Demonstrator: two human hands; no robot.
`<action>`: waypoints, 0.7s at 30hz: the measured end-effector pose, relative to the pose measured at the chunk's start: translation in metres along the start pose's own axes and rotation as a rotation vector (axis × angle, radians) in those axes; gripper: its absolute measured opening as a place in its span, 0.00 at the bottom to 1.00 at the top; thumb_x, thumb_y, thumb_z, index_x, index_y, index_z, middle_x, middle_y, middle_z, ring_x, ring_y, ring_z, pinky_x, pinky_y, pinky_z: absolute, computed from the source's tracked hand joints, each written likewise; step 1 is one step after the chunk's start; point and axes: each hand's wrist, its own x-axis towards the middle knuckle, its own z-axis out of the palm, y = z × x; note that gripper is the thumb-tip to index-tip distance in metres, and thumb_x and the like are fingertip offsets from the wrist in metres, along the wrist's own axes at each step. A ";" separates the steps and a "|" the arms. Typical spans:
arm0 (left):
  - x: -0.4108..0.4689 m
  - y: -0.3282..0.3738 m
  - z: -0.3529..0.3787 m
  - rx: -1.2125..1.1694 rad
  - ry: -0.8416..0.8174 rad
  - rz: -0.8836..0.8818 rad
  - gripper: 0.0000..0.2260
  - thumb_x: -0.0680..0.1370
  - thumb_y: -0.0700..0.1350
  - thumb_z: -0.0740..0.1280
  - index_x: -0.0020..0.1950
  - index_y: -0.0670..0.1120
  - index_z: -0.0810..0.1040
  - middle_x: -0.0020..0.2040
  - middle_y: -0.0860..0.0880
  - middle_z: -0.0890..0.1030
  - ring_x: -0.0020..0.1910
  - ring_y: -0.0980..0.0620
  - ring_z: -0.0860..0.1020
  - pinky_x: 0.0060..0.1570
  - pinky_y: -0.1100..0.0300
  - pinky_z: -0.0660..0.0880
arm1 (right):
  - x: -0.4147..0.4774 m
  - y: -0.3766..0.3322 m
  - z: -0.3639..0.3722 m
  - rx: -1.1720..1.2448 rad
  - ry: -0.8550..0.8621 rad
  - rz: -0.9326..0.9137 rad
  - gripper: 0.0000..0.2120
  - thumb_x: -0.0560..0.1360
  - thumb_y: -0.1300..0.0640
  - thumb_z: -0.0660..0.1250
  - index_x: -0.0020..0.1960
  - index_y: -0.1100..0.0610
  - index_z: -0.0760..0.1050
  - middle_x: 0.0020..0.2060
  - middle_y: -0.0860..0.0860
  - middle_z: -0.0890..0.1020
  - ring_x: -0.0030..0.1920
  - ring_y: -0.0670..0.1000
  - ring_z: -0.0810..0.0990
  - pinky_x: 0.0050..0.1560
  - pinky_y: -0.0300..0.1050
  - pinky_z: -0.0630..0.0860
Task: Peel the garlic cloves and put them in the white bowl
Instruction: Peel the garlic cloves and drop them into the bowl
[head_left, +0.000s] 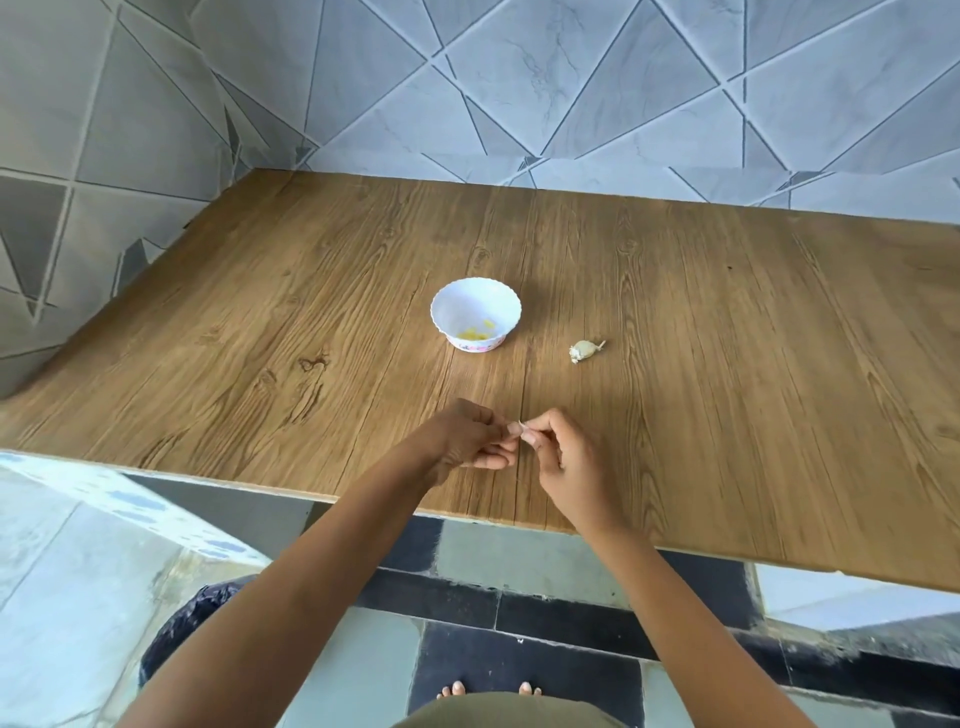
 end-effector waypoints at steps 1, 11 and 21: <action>0.000 0.000 0.001 -0.053 0.004 -0.041 0.05 0.76 0.39 0.68 0.42 0.38 0.78 0.36 0.45 0.79 0.31 0.57 0.81 0.35 0.67 0.79 | 0.001 0.001 0.000 -0.075 0.015 -0.057 0.03 0.73 0.69 0.65 0.42 0.63 0.74 0.37 0.51 0.79 0.35 0.50 0.78 0.30 0.48 0.76; 0.014 -0.011 0.005 0.559 0.281 0.541 0.05 0.74 0.37 0.71 0.42 0.36 0.79 0.35 0.43 0.82 0.33 0.48 0.80 0.39 0.54 0.79 | 0.025 -0.008 -0.017 0.586 -0.240 0.795 0.03 0.74 0.66 0.67 0.44 0.60 0.78 0.36 0.53 0.82 0.34 0.44 0.81 0.36 0.33 0.76; 0.011 -0.013 0.008 -0.030 0.247 0.296 0.02 0.73 0.35 0.71 0.45 0.36 0.80 0.39 0.44 0.82 0.38 0.52 0.80 0.40 0.62 0.80 | 0.016 -0.005 0.000 -0.080 0.102 0.166 0.01 0.70 0.62 0.73 0.41 0.59 0.82 0.32 0.49 0.83 0.29 0.47 0.79 0.29 0.46 0.77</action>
